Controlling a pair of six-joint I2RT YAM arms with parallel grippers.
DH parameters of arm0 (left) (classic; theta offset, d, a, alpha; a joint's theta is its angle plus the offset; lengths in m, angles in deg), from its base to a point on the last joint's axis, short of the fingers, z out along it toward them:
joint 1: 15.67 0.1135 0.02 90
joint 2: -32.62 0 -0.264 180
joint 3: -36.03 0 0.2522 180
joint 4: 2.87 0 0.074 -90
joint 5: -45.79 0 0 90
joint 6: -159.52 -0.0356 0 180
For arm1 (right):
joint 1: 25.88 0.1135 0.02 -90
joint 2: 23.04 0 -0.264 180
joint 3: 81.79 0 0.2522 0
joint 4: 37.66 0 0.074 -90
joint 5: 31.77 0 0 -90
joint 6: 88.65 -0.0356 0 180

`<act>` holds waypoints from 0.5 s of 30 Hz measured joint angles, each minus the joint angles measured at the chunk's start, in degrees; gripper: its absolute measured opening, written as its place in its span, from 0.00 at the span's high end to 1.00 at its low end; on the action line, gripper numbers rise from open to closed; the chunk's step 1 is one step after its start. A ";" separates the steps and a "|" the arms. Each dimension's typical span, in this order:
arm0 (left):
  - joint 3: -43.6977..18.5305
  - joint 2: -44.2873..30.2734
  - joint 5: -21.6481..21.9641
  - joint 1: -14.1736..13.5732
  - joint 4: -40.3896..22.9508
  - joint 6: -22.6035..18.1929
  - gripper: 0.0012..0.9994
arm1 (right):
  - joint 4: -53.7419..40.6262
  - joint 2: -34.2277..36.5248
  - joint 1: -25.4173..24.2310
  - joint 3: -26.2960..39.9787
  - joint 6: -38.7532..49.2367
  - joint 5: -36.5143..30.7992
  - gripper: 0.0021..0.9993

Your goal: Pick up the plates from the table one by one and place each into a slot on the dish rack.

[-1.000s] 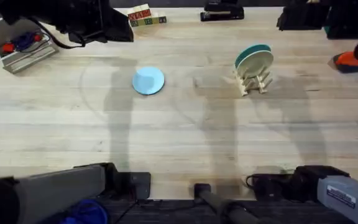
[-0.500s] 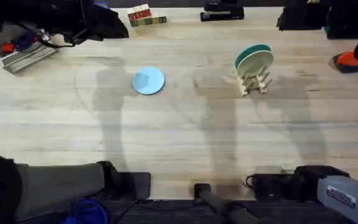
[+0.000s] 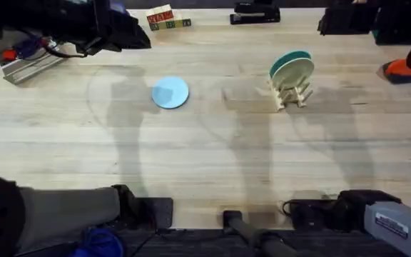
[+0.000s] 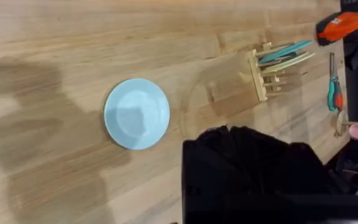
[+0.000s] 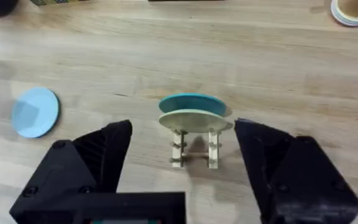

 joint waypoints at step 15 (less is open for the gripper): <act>-0.01 -8.37 0.22 0.00 -1.80 -2.82 0.96 | 0.00 0.00 0.00 0.02 -0.02 0.00 0.00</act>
